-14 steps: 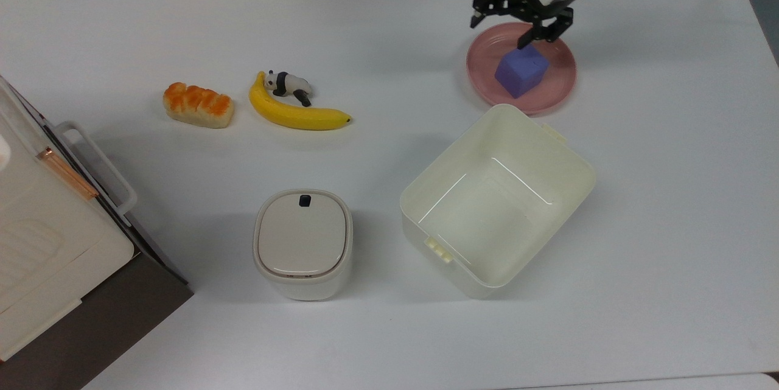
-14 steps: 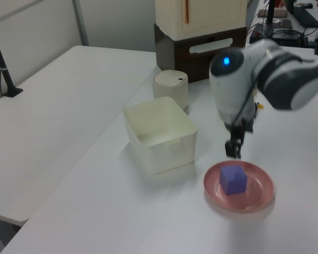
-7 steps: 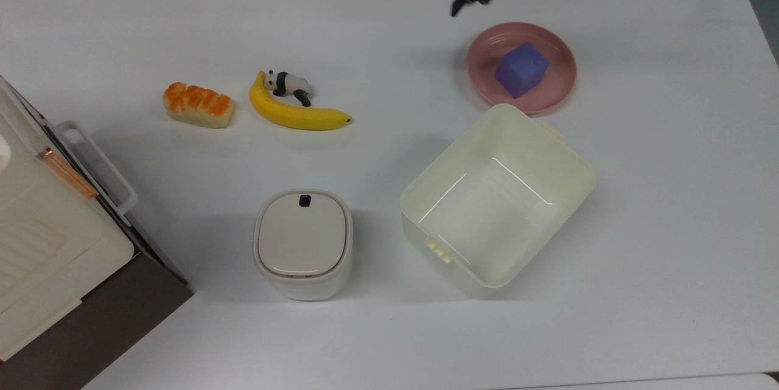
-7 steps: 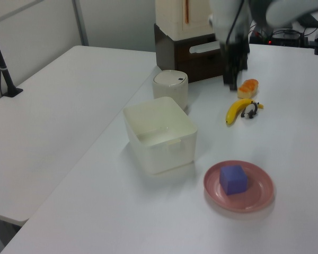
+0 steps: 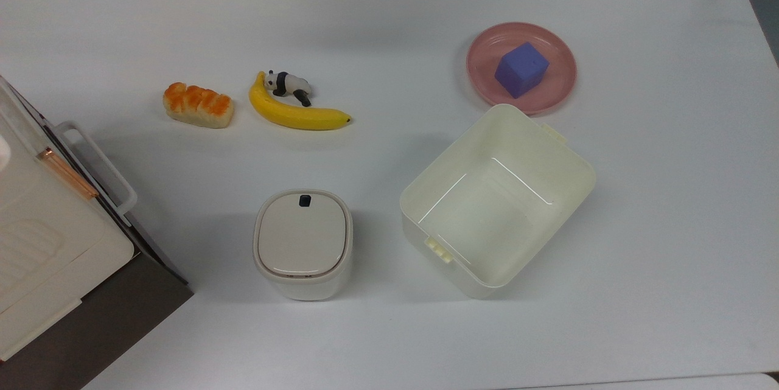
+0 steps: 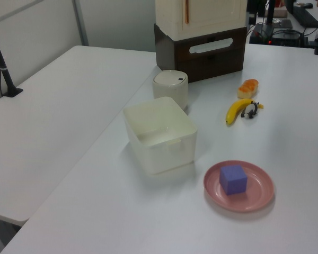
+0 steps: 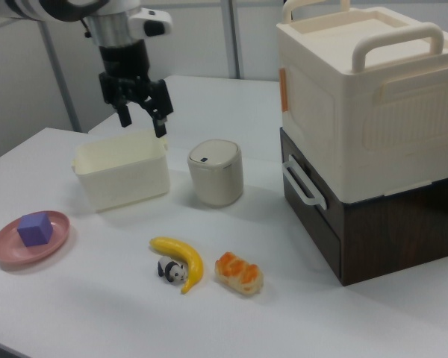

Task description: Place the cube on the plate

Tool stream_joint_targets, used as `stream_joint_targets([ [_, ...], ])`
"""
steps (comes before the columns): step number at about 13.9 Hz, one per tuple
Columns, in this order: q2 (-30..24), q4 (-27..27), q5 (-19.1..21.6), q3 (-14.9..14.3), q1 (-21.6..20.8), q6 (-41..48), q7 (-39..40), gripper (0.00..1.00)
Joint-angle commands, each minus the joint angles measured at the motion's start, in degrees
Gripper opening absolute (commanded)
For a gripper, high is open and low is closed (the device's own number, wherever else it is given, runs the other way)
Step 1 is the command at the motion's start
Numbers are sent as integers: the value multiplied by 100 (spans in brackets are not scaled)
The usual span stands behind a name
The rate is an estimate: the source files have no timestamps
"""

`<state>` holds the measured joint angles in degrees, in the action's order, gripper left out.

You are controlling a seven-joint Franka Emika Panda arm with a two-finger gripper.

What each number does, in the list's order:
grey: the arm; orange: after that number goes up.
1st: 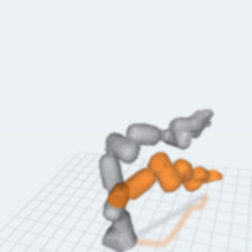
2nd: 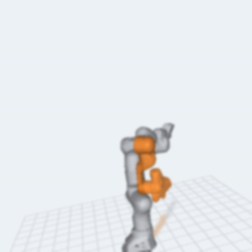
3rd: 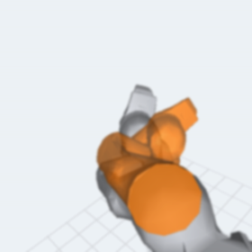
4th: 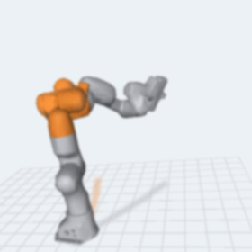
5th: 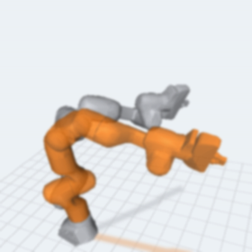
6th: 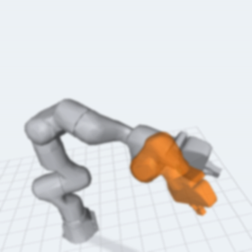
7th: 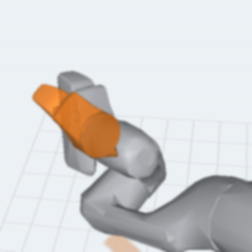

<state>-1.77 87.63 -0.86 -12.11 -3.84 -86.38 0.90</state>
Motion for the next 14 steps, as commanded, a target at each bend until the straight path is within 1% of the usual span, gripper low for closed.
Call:
stream_joint_targets([
  [1, -42, 34, 148, -283, -38, 51, 225, 100],
  [3, -25, 52, 148, -292, -29, 42, 401, 100],
  [5, -25, 113, 165, -292, 76, -133, 577, 100],
  [8, -25, 315, 165, -274, 59, -344, 516, 100],
  [12, 1, 351, 165, -248, 42, -441, 516, 100],
  [14, 28, 456, 165, -230, 24, -582, 507, 100],
])
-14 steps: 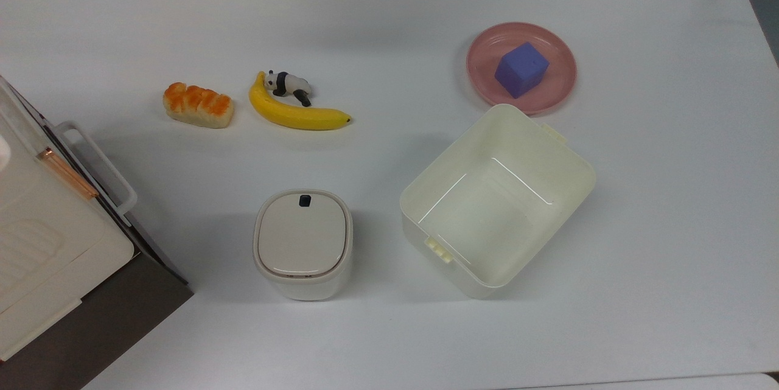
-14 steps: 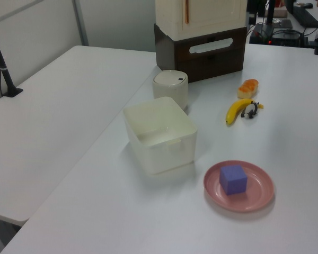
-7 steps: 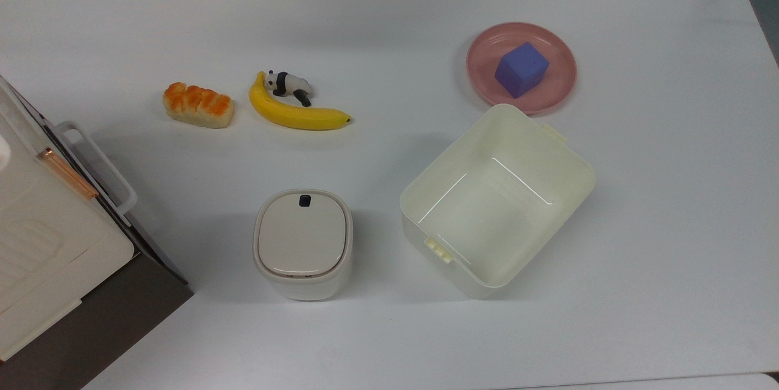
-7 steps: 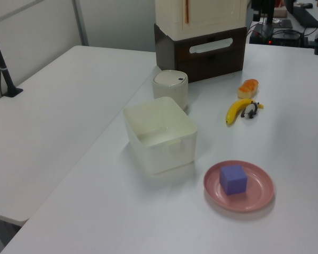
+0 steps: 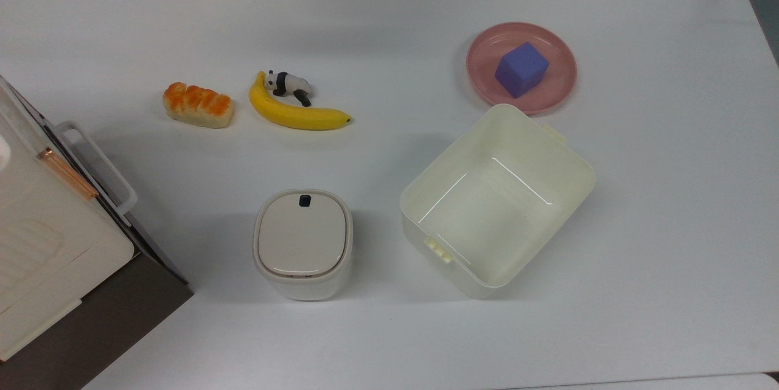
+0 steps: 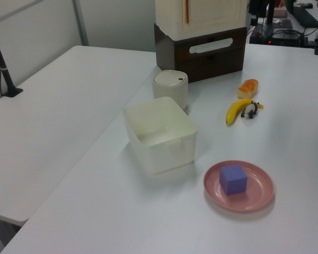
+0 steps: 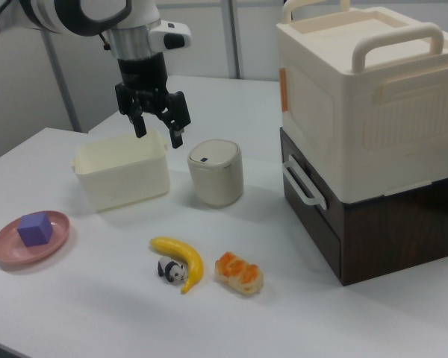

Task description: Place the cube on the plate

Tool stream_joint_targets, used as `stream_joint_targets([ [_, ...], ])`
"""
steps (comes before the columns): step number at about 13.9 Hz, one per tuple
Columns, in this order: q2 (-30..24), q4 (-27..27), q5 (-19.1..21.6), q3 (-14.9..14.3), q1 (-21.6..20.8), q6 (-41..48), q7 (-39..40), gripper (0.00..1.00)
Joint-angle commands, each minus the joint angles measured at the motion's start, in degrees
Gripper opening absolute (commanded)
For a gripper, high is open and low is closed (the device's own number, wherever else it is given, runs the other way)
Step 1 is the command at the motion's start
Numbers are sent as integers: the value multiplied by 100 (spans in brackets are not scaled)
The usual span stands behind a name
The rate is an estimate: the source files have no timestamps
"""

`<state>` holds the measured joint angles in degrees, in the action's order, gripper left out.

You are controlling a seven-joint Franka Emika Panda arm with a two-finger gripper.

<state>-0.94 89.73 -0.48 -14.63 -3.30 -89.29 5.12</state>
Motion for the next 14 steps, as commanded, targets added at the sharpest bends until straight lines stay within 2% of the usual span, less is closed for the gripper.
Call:
stream_joint_targets([
  [1, -55, 247, 127, 21, -31, -282, 86, 100],
  [14, -55, 194, 382, -31, 110, -230, 68, 100],
])
